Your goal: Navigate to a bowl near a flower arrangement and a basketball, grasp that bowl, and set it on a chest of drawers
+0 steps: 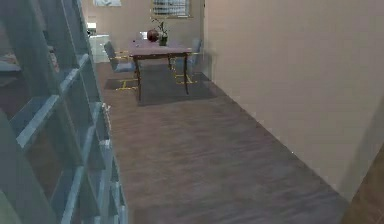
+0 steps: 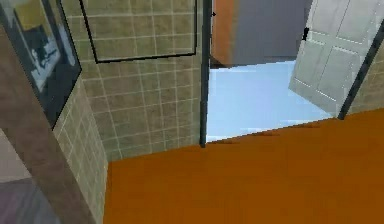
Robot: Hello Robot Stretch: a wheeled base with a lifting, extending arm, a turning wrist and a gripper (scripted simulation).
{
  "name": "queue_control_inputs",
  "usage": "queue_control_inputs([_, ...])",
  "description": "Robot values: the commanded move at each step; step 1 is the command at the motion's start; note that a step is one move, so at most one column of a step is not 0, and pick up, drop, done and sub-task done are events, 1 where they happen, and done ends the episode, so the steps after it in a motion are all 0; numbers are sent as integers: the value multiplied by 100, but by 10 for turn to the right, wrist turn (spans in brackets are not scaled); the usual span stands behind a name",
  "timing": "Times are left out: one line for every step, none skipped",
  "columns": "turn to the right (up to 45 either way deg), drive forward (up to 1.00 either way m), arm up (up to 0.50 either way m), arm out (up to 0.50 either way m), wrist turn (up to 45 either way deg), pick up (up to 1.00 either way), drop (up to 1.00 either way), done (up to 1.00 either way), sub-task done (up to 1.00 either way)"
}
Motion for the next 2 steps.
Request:
queue_control_inputs([450,0,0,0,0,0,0,0,0])
queue_control_inputs([90,0,0,0,0,0,0,0,0])
